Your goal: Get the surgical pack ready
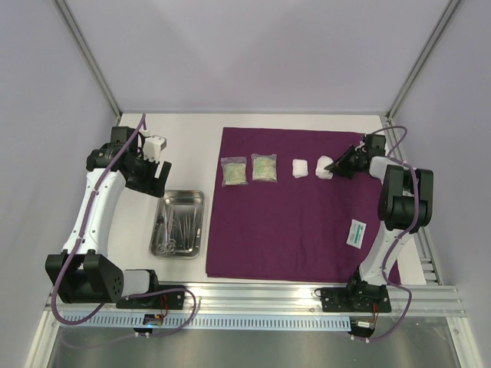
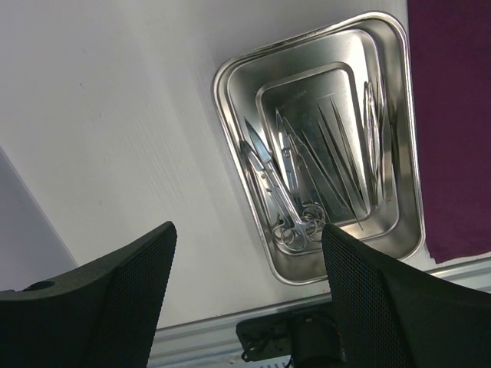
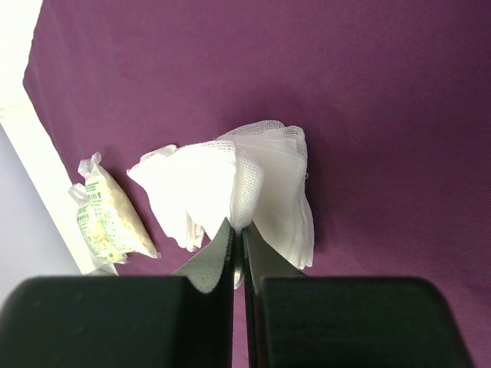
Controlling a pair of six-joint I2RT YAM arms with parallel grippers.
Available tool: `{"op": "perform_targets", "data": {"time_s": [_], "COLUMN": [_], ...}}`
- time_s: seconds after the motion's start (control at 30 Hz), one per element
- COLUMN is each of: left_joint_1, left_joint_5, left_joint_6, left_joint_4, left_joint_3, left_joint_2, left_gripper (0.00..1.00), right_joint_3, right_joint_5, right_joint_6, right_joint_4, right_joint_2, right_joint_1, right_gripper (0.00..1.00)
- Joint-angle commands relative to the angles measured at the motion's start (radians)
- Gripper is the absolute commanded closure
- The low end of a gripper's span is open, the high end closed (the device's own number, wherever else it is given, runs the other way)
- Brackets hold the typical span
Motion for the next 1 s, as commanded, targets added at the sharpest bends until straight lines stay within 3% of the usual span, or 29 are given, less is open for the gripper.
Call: {"op": "perform_targets", "data": {"time_s": [0.0, 0.6, 0.7, 0.8, 0.97], "left_joint_1": [-0.002, -0.002, -0.002, -0.002, -0.002], "left_joint_5": [-0.013, -0.047, -0.050, -0.048, -0.048], "left_joint_6": [-0.017, -0.008, -0.008, -0.006, -0.006], "left_joint_4": [0.001, 0.020, 0.020, 0.021, 0.023], "left_joint_3": [-0.002, -0.010, -0.010, -0.010, -0.008], "left_joint_2": [-0.022, -0.003, -0.001, 0.002, 0.005], "left_gripper": [0.15, 0.15, 0.15, 0.15, 0.15], "right_joint_3": [0.008, 0.011, 0.025, 0.057, 0.094], "right_joint_5": [0.012, 0.055, 0.102, 0.135, 0.173], "right_joint_6": [0.020, -0.016, -0.070, -0.116, -0.196], "right_joint_4": [0.065, -0.010, -0.053, -0.111, -0.196], "right_joint_2": [-0.032, -0.032, -0.051, -0.061, -0.078], "right_joint_1": [-0.007, -0.029, -0.026, -0.026, -0.024], "right_gripper": [1.00, 0.98, 0.77, 0.65, 0.61]}}
